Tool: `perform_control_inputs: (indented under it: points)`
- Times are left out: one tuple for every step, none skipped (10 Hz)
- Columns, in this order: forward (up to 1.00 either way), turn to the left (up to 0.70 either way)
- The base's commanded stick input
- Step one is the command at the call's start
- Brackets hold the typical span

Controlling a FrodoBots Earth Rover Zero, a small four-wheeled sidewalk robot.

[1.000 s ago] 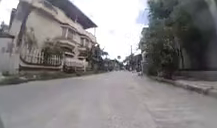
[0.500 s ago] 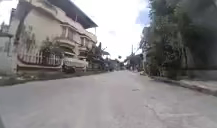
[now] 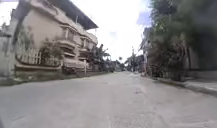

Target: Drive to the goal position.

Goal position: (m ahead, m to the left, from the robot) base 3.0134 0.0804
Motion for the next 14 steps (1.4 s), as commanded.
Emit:
perform_control_inputs:
  points:
    - [0.50,0.00]
    - [0.50,0.00]
    - [0.50,0.00]
    - [0.50,0.00]
    - [0.50,0.00]
    - [0.50,0.00]
    - [0.50,0.00]
    - [0.50,0.00]
    - [0.50,0.00]
    - [0.50,0.00]
    - [0.50,0.00]
    - [0.50,0.00]
    - [0.50,0.00]
    - [0.50,0.00]
